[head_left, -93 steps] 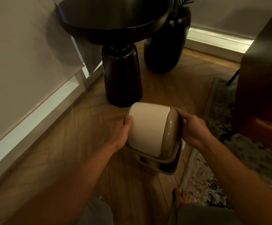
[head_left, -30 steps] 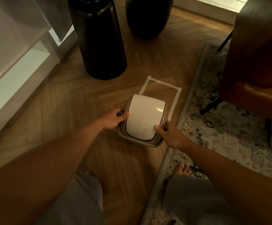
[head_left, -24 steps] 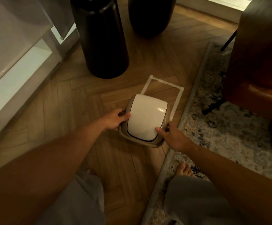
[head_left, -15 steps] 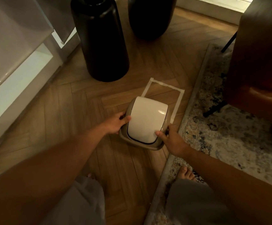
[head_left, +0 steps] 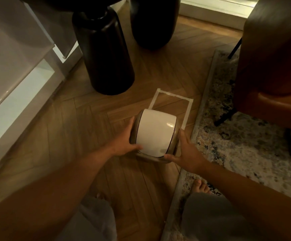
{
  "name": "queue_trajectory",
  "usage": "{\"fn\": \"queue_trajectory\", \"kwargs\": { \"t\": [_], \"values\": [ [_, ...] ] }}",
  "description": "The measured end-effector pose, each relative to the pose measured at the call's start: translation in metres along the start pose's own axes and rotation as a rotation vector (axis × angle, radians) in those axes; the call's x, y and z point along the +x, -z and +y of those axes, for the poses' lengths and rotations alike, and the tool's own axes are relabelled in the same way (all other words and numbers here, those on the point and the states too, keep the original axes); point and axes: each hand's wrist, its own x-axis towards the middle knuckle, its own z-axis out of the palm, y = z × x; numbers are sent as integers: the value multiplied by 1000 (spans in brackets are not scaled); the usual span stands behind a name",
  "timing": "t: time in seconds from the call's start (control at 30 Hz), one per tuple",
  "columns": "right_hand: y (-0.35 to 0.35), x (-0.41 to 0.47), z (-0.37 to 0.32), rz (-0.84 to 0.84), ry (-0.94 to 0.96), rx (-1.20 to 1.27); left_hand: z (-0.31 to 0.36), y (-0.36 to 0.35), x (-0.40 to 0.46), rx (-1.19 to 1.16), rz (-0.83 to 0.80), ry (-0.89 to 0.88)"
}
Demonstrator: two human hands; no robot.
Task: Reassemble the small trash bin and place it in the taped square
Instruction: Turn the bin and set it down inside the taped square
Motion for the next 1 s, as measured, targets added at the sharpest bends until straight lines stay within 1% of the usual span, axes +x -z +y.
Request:
{"fn": "queue_trajectory", "kwargs": {
  "t": [0.07,0.17,0.23,0.4,0.57,0.73,0.87,1.0],
  "values": [
    [-7,-4,-2,59,31,-49,-4,-8,-3,23,-47,0],
    [-23,-9,-8,146,74,-3,-10,-24,-5,-24,-55,-9],
    [-33,-10,-9,174,89,21,-12,-31,-5,-63,-17,-16],
    [-51,-11,0,239,24,15,-12,-42,2,-93,78,-34],
    [-60,-8,6,291,20,31,-13,-59,6,-137,237,-74],
    [-63,0,8,325,26,74,-18,-68,12,-199,303,-103],
    [-65,6,12,339,31,105,-22,-72,20,-175,366,-112],
    [-66,13,19,345,24,136,-24,-74,30,-199,409,-96]
  ]
}}
